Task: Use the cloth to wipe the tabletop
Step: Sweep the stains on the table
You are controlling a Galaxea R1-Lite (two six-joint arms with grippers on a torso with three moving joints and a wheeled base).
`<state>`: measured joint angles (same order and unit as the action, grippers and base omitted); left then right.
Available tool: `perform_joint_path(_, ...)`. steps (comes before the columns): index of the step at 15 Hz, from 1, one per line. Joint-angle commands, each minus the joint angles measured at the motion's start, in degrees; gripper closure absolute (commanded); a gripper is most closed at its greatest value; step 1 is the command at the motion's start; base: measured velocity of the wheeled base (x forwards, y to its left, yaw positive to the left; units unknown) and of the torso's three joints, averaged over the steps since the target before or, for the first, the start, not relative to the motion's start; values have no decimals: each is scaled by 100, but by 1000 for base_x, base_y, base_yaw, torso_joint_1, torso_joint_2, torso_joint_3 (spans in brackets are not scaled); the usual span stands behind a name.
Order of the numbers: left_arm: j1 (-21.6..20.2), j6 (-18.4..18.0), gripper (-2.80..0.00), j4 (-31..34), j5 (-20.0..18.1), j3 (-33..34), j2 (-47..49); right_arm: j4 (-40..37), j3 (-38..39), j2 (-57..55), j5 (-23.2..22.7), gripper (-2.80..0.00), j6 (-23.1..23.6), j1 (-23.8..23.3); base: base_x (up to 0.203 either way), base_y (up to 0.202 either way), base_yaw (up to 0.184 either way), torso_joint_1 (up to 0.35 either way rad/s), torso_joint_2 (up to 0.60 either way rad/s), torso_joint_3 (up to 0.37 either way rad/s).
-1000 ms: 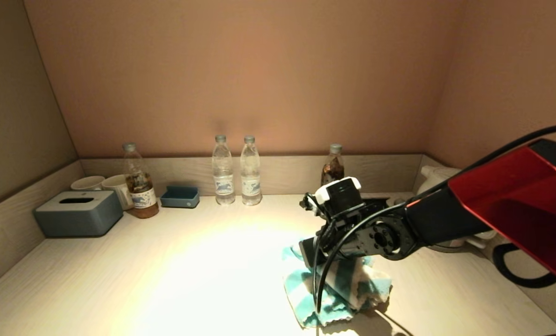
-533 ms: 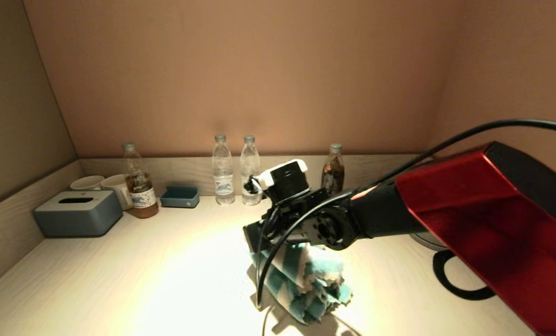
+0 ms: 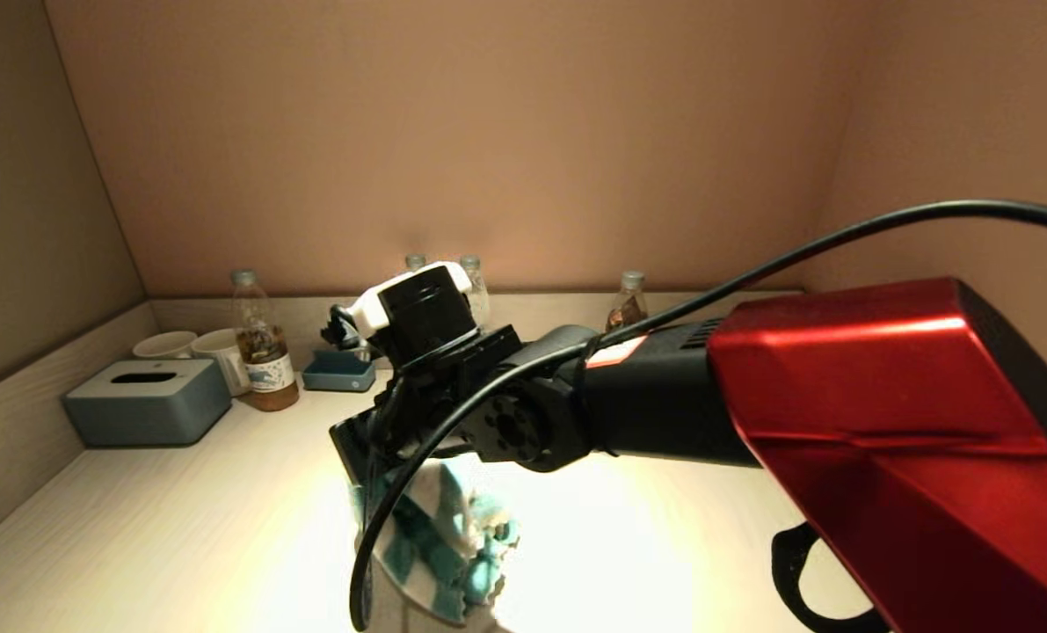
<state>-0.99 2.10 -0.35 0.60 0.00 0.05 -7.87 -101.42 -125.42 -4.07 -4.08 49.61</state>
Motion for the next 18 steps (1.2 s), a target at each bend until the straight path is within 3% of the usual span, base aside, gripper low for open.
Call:
perform_joint_path(1, 2, 1, 0, 0, 2, 0, 4, -78, -170, -45, 3, 0, 341, 144, 0, 0, 0, 0, 0, 0)
perform_joint_path(8, 2, 1, 0, 0, 2, 0, 4, -92, -474, -300, 31, 0, 460, 391, 0, 0, 0, 0, 0, 0)
perform_joint_path(11, 2, 1, 0, 0, 2, 0, 4, -58, 243, -638, 122, 0, 289, 361, 0, 0, 0, 0, 0, 0)
perform_joint_path(18, 2, 1, 0, 0, 2, 0, 4, -57, 421, -897, 161, 0, 180, 259, 0, 0, 0, 0, 0, 0)
